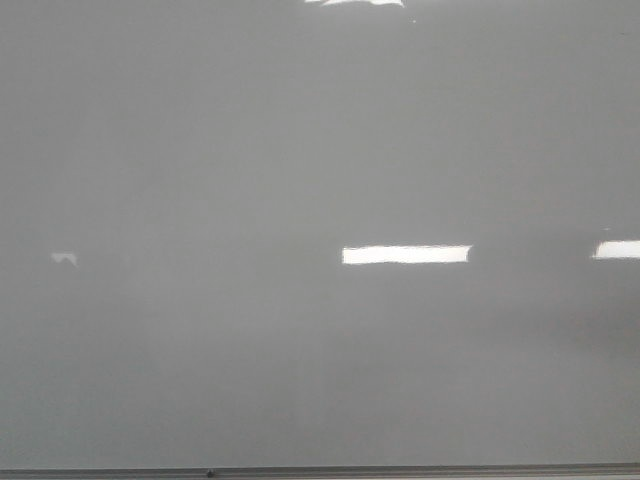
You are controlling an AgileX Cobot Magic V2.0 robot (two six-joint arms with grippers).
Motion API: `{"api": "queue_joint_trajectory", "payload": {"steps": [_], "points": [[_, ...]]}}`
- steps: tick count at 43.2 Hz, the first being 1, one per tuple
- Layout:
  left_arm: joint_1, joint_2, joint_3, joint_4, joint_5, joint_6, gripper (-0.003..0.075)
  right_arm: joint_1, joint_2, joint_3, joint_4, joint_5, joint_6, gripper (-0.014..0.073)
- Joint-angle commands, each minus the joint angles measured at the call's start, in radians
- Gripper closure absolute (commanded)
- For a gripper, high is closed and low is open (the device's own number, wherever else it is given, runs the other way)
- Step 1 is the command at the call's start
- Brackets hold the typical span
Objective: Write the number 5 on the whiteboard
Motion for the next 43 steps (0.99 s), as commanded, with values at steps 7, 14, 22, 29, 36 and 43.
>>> {"api": "queue_joint_trajectory", "payload": {"steps": [7,14,22,29,36,43], "points": [[0.000,-0.014,0.003,-0.002,-0.081,-0.003,0.0741,-0.001,-0.017,-0.015,0.005,-0.088,-0.001,0.0652],[0.000,-0.014,0.003,-0.002,-0.081,-0.003,0.0741,-0.001,-0.017,-0.015,0.005,-0.088,-0.001,0.0652],[0.000,-0.014,0.003,-0.002,-0.081,-0.003,0.0741,-0.001,-0.017,-0.015,0.005,-0.088,-0.001,0.0652],[0.000,-0.014,0.003,-0.002,-0.081,-0.003,0.0741,-0.001,-0.017,-0.015,0.005,-0.088,-0.001,0.0652],[0.000,-0.014,0.003,0.001,-0.084,-0.003,0.0741,-0.001,-0.017,-0.015,0.005,-0.089,-0.001,0.0652],[0.000,-0.014,0.003,0.012,-0.136,-0.003,0.0741,-0.001,-0.017,-0.015,0.005,-0.097,-0.001,0.0652]]}}
